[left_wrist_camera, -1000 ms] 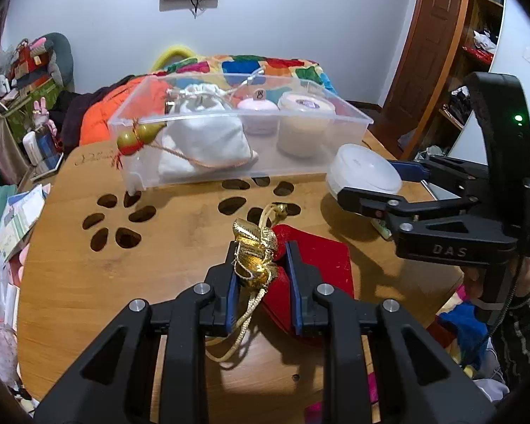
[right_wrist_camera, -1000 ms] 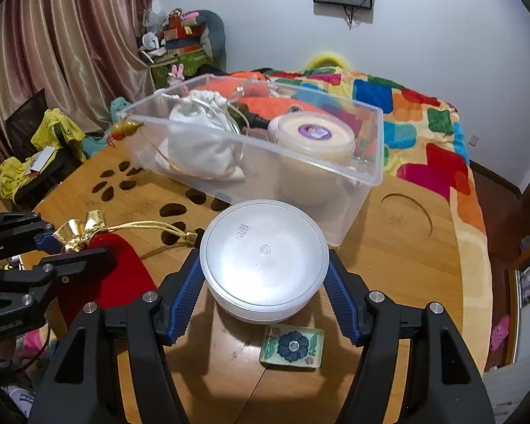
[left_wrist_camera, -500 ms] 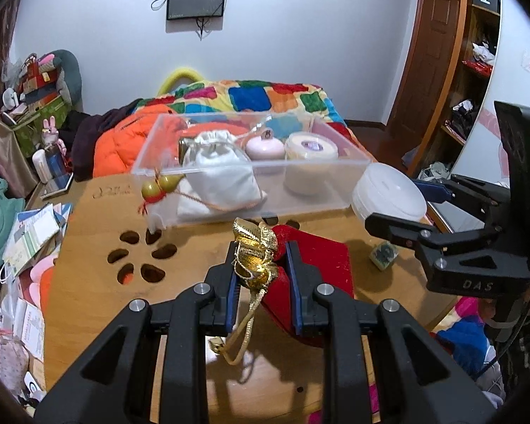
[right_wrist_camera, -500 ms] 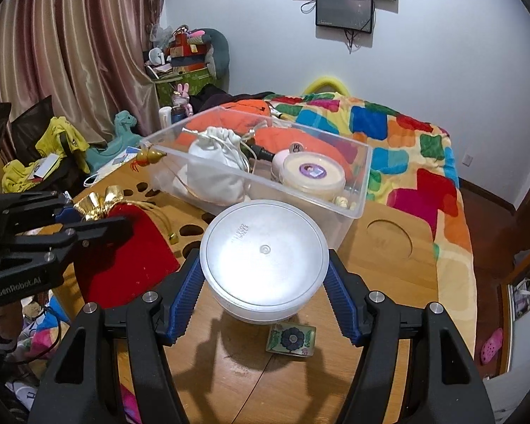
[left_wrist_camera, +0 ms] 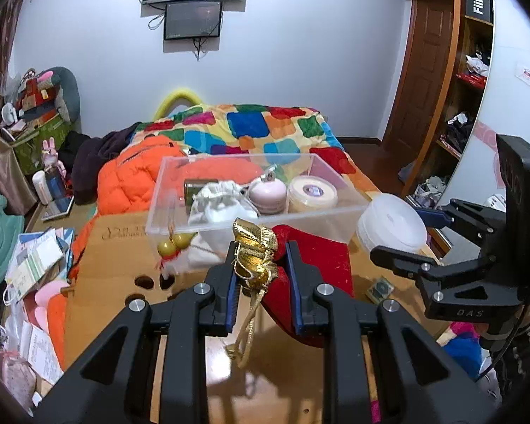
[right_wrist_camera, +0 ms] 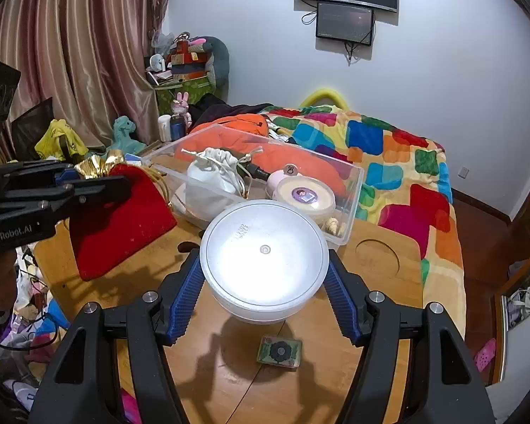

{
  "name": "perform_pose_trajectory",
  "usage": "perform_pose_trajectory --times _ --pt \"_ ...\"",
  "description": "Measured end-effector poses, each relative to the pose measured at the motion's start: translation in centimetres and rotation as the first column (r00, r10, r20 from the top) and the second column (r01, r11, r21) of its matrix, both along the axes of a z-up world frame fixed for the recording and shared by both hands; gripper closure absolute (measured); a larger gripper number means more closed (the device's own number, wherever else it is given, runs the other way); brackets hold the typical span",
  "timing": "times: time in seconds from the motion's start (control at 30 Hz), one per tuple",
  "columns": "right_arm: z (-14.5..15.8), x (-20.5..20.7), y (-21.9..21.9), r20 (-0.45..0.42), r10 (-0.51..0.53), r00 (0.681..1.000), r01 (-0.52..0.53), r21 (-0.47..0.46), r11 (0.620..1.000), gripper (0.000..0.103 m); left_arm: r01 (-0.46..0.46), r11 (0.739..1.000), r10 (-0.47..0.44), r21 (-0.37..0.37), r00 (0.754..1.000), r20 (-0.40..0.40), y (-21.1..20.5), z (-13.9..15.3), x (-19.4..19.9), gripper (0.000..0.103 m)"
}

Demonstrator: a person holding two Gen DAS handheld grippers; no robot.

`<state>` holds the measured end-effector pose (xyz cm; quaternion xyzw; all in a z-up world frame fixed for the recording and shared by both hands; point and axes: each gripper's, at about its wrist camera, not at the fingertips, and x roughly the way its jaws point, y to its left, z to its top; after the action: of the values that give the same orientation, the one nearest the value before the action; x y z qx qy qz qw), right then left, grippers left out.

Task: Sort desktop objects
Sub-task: 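Lift the red pouch and white container and carry both over the clear box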

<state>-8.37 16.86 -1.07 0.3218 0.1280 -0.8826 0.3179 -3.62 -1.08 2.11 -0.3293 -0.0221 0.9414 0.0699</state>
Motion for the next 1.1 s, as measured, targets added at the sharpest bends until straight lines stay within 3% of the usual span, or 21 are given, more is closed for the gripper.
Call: perform_pose_trajectory --times 0.63,1.1 --pt "2.0 -2.1 -0.2 -0.028 -0.023 0.999 0.022 -0.036 0.999 0.040 -0.008 0.998 0.010 0.054 1.000 -0.026 -2.8 2.1 -3.7 0.080" --pt "1.8 -5.4 -2.4 -0.021 -0.012 1.000 0.010 -0.056 0.998 0.040 -0.082 0.996 0.082 0.021 0.996 -0.034 -6.0 3.0 -7.7 0.080"
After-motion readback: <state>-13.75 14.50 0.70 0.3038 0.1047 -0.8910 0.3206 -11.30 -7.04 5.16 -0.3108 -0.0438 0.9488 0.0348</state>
